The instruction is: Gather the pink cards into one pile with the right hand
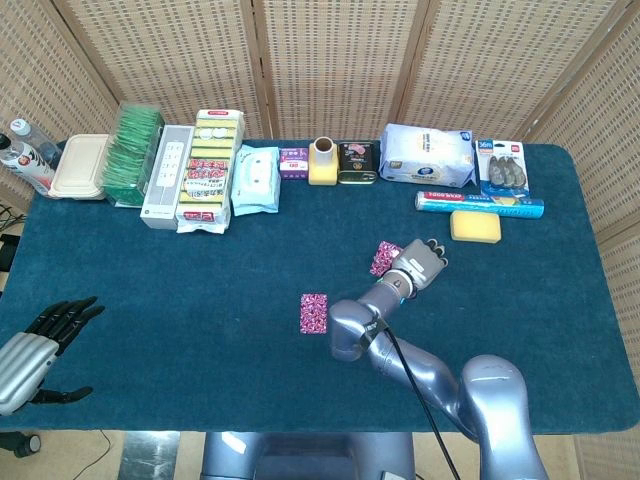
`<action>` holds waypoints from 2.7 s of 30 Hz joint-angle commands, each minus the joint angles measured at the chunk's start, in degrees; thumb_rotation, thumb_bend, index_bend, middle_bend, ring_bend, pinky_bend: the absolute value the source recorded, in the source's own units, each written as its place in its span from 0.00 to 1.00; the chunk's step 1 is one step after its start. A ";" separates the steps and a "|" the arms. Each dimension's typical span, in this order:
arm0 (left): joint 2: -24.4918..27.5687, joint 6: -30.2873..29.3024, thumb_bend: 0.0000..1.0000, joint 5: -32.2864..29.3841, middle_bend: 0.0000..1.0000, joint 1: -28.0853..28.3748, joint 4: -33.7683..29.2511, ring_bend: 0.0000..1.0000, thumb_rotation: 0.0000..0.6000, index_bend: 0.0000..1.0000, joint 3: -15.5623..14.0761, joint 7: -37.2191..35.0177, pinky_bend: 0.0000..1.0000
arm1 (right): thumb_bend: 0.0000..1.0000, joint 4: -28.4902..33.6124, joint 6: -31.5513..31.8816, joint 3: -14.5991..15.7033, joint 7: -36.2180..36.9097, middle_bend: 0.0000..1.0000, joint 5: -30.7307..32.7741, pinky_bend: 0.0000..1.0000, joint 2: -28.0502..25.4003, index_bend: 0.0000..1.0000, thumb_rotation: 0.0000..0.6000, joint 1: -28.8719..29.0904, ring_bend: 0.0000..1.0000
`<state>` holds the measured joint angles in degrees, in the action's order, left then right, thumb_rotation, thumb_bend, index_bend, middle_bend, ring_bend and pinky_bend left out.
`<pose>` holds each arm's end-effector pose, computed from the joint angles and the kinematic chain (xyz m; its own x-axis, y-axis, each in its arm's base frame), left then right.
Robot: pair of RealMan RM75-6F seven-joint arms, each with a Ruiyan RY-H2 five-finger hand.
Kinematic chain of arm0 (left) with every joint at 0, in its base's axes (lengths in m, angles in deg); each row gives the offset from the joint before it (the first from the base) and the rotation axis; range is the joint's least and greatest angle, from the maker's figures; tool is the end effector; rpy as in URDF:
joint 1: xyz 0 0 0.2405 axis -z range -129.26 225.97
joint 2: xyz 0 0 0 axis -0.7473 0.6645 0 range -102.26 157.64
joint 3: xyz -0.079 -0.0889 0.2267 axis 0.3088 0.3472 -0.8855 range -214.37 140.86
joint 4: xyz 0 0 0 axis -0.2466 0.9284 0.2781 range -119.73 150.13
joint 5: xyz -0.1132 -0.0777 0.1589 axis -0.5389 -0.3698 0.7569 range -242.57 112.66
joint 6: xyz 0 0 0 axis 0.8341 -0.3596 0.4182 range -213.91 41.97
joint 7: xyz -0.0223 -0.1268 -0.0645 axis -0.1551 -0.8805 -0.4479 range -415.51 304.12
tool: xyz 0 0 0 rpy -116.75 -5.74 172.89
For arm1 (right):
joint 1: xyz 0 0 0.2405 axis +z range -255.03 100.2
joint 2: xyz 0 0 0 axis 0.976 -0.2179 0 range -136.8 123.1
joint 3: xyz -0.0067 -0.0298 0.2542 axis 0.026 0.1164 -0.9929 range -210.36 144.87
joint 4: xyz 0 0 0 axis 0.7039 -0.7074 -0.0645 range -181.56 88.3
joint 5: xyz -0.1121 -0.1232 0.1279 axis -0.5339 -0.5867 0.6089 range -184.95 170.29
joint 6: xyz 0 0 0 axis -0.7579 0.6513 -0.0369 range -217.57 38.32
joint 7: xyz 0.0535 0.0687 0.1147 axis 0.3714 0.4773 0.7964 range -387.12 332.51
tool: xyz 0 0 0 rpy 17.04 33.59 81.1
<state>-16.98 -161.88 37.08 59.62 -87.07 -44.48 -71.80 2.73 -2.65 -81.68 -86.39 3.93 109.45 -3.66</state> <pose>-0.2747 0.1607 0.1899 0.3614 0.3358 0.8698 0.9237 -0.2559 -0.2850 -0.0827 -0.4153 -0.0453 0.0806 -0.2963 0.9517 -0.6190 0.7334 0.2808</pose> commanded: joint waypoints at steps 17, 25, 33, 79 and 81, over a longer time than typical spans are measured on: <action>1.16 0.64 0.06 0.87 0.00 2.12 3.52 0.00 1.00 0.00 -0.72 -8.69 0.00 | 0.32 -20.77 -6.99 -18.51 14.19 0.00 -1.02 0.11 5.96 0.50 1.00 10.64 0.00; 1.19 2.48 0.06 -0.92 0.00 3.26 4.20 0.00 1.00 0.00 -0.39 -10.48 0.00 | 0.32 -28.02 -10.33 -19.24 12.47 0.00 -3.07 0.10 7.63 0.50 1.00 12.67 0.00; 1.31 3.10 0.06 -1.08 0.00 3.77 4.41 0.00 1.00 0.00 -0.53 -11.42 0.00 | 0.32 -30.60 -11.33 -20.66 11.97 0.00 -4.37 0.09 8.31 0.50 1.00 12.35 0.00; 1.03 2.67 0.06 -0.96 0.00 4.15 5.28 0.00 1.00 0.00 -1.11 -12.55 0.00 | 0.29 -4.36 -9.37 -19.09 1.21 0.00 -8.47 0.07 2.62 0.24 1.00 1.20 0.00; 0.92 2.90 0.06 -0.96 0.00 4.15 4.94 0.00 1.00 0.00 -1.15 -11.74 0.00 | 0.29 4.25 -7.39 -17.26 -1.96 0.00 -7.65 0.07 0.53 0.24 1.00 -3.32 0.00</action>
<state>-15.98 -159.13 36.12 63.77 -81.93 -45.60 -83.89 -6.65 -13.08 -102.78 -81.58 -4.31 113.92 0.89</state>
